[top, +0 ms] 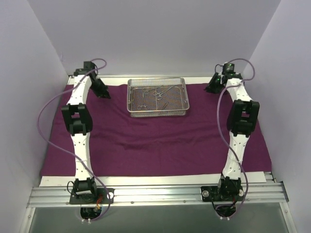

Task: Open and lay out the surgical kit
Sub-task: Smooth out the surgical kit at the center of the board.

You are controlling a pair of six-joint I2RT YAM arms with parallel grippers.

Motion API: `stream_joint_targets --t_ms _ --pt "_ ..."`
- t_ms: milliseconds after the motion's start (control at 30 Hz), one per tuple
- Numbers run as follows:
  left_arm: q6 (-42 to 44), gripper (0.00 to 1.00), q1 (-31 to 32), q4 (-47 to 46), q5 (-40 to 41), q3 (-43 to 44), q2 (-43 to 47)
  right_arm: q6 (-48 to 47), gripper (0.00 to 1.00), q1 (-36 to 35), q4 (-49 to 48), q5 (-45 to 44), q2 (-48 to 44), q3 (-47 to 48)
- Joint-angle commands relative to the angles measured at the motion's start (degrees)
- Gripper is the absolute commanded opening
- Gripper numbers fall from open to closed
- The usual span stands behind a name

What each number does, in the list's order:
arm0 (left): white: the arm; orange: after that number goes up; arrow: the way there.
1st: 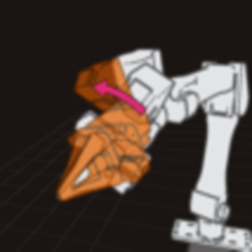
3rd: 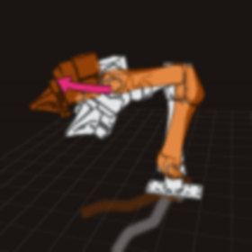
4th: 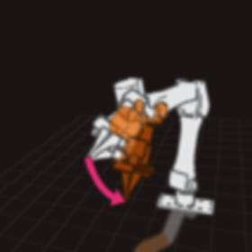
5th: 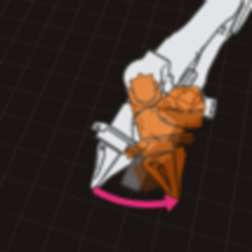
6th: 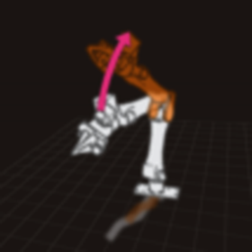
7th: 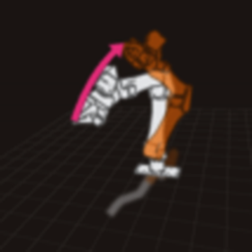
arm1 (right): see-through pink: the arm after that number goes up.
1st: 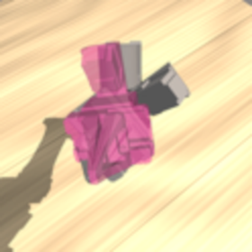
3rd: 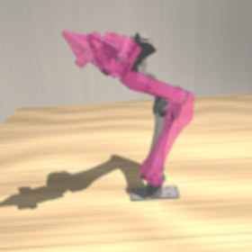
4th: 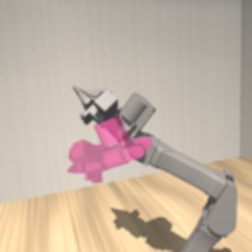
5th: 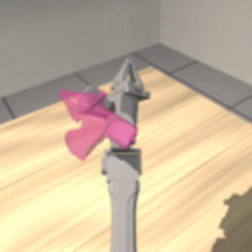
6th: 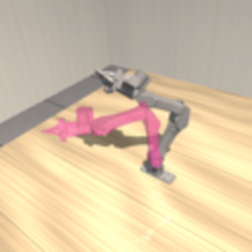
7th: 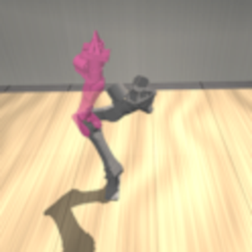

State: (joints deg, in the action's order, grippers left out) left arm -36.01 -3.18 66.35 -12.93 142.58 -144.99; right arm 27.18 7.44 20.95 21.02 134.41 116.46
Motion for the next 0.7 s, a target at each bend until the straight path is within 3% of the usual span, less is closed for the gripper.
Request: stream_joint_targets --t_ms 0,133,367,667 --pt "-3.3 0.02 2.6 -5.9 -5.8 -3.3 1.0 2.8 0.15 -3.7 -3.7 5.6 -4.5 -4.7" --pt "-4.1 0.02 4.7 -6.8 -8.9 1.4 -2.3 3.0 0.00 -4.7 -6.5 8.2 -3.4 -6.5" --pt "-8.2 0.02 5.2 -9.1 -14.5 3.8 -8.7 3.3 0.00 -4.8 -8.1 9.6 2.0 -5.5" --pt "-11.0 0.02 5.0 -4.9 -13.9 11.3 -17.4 4.0 0.00 -4.5 -4.4 -5.8 6.3 -5.4"
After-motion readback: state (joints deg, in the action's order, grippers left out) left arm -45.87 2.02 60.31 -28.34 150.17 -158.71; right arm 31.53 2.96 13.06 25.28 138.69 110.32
